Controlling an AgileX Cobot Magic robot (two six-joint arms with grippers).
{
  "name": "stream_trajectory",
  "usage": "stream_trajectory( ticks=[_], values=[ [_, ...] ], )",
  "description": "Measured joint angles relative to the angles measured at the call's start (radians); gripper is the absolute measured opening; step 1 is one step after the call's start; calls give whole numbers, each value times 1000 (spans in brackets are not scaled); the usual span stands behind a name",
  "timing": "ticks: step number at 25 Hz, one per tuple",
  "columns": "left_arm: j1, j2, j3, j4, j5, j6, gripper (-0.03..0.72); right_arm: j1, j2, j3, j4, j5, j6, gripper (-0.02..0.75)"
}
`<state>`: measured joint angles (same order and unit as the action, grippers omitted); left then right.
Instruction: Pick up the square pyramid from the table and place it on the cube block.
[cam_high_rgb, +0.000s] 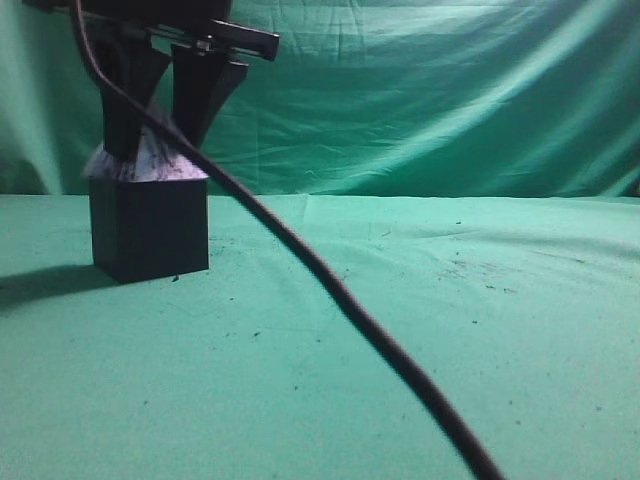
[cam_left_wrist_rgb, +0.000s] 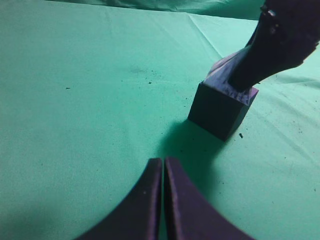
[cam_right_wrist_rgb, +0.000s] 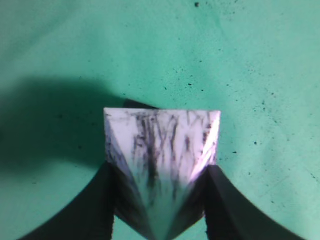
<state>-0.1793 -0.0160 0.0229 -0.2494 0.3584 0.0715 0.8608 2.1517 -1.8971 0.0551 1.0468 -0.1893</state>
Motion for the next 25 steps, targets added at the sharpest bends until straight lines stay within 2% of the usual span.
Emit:
stream_trajectory(
  ticks=[1, 2, 4, 5, 6, 7, 8, 9, 10, 14, 15, 18, 21, 25],
  values=[
    [0, 0, 0, 0, 0, 0, 0, 0, 3, -6, -2, -6, -7, 325],
    [0, 0, 0, 0, 0, 0, 0, 0, -9, -13, -2, -10, -9, 255],
    [0, 0, 0, 0, 0, 0, 0, 0, -11, -18, -9, -8, -13, 251],
    [0, 0, 0, 0, 0, 0, 0, 0, -9, -25, -10, 8, -14, 306],
    [0, 0, 0, 0, 2, 0, 0, 0, -9, -25, -10, 8, -14, 306],
    [0, 0, 0, 0, 2, 0, 0, 0, -7, -38, -13, 29, -16, 384],
    [0, 0, 0, 0, 2, 0, 0, 0, -10, -79, -15, 76, -19, 501],
    [0, 0, 0, 0, 2, 0, 0, 0, -16, -108, -18, 102, -21, 557],
    [0, 0, 0, 0, 2, 0, 0, 0, -25, -135, -25, 133, -21, 589],
    [0, 0, 0, 0, 2, 0, 0, 0, -73, -218, -48, 187, -21, 586],
    [0, 0, 0, 0, 2, 0, 0, 0, -118, -239, -61, 196, -8, 443],
    [0, 0, 0, 0, 2, 0, 0, -2, -208, -245, -74, 205, 17, 143],
    [0, 0, 0, 0, 2, 0, 0, -6, -293, -247, -78, 213, 66, 0],
    [0, 0, 0, 0, 2, 0, 0, -18, -415, -176, -79, 215, 160, 0]
  ],
)
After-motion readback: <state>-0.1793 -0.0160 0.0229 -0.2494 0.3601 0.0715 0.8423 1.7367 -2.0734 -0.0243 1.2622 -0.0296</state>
